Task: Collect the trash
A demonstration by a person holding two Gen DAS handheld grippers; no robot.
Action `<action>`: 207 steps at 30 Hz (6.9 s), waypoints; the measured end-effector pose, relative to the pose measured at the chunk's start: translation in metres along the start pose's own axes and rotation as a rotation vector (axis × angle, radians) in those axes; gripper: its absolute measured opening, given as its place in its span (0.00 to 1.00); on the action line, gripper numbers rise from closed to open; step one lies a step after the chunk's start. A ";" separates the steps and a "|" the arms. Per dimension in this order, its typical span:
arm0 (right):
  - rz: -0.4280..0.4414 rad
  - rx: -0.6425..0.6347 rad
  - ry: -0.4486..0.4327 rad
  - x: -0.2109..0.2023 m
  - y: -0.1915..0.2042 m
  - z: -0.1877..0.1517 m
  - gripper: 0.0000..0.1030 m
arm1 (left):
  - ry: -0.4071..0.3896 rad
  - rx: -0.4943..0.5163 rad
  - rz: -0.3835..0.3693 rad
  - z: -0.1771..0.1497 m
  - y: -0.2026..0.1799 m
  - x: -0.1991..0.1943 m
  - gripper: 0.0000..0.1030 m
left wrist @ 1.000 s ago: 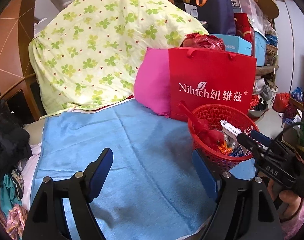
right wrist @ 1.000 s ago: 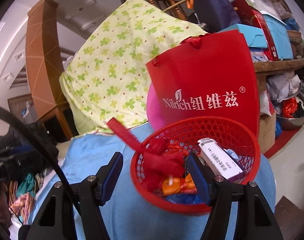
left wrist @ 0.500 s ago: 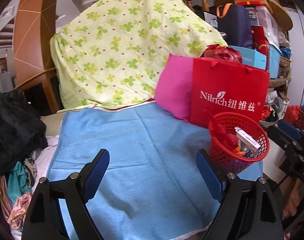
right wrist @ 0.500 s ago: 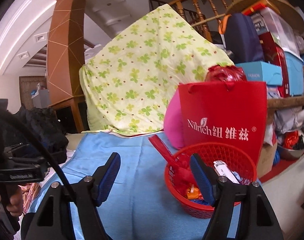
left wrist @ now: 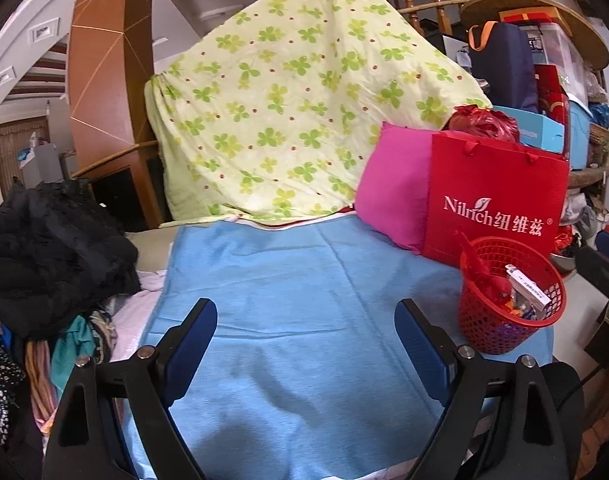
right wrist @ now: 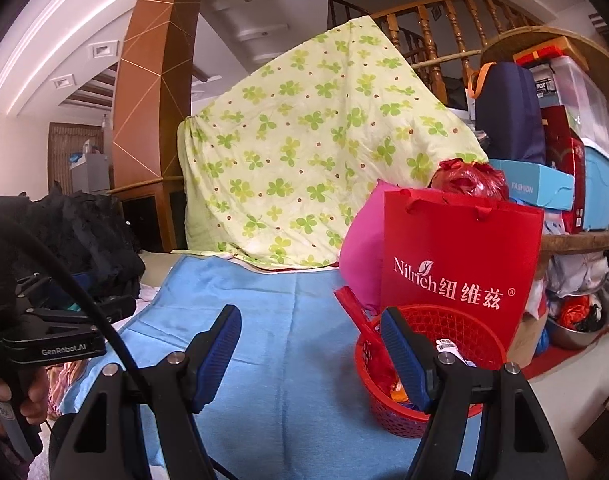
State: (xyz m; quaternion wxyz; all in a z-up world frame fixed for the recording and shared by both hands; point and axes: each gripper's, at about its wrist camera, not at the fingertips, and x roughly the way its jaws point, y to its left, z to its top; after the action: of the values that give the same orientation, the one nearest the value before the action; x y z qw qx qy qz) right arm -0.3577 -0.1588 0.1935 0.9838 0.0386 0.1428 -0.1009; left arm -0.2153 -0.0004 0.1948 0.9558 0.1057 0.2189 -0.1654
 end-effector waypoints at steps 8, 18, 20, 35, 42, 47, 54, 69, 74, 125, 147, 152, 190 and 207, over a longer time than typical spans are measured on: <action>-0.018 0.016 0.020 -0.010 -0.002 0.010 0.73 | -0.002 -0.001 0.039 0.003 0.000 -0.015 0.89; -0.064 0.011 0.047 -0.019 -0.010 0.007 0.73 | 0.017 0.037 0.087 0.005 -0.013 -0.027 0.90; -0.070 0.010 0.046 -0.021 -0.012 0.007 0.73 | 0.016 0.047 0.085 0.005 -0.017 -0.030 0.90; -0.103 0.001 0.040 -0.043 -0.026 0.009 0.73 | -0.032 0.122 0.090 0.014 -0.044 -0.056 0.95; -0.114 -0.006 0.030 -0.050 -0.026 0.009 0.73 | -0.035 0.133 0.074 0.014 -0.050 -0.061 0.95; -0.117 0.000 0.030 -0.050 -0.029 0.009 0.73 | -0.028 0.135 0.069 0.013 -0.050 -0.061 0.95; -0.116 0.003 0.033 -0.051 -0.027 0.007 0.73 | -0.021 0.138 0.063 0.013 -0.050 -0.060 0.95; -0.125 -0.001 0.025 -0.048 -0.029 0.007 0.73 | -0.016 0.139 0.058 0.009 -0.052 -0.060 0.95; -0.121 0.002 0.026 -0.047 -0.031 0.007 0.73 | -0.016 0.139 0.058 0.009 -0.053 -0.059 0.95; -0.122 -0.002 0.023 -0.047 -0.033 0.009 0.73 | -0.014 0.140 0.053 0.008 -0.056 -0.059 0.95; -0.121 -0.006 0.024 -0.046 -0.035 0.009 0.73 | -0.004 0.148 0.050 0.008 -0.071 -0.057 0.95; -0.123 -0.007 0.021 -0.046 -0.034 0.009 0.73 | -0.006 0.148 0.049 0.008 -0.073 -0.056 0.95; -0.122 -0.008 0.027 -0.045 -0.041 0.010 0.73 | 0.005 0.155 0.041 0.005 -0.076 -0.051 0.95; -0.132 -0.001 0.017 -0.046 -0.052 0.011 0.73 | 0.007 0.175 0.032 -0.003 -0.078 -0.046 0.95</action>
State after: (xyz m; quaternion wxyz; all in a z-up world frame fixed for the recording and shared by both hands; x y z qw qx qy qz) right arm -0.4087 -0.2023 0.2145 0.9738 0.0297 0.1534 -0.1650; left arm -0.2836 -0.0593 0.2024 0.9446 0.1927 0.2055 -0.1683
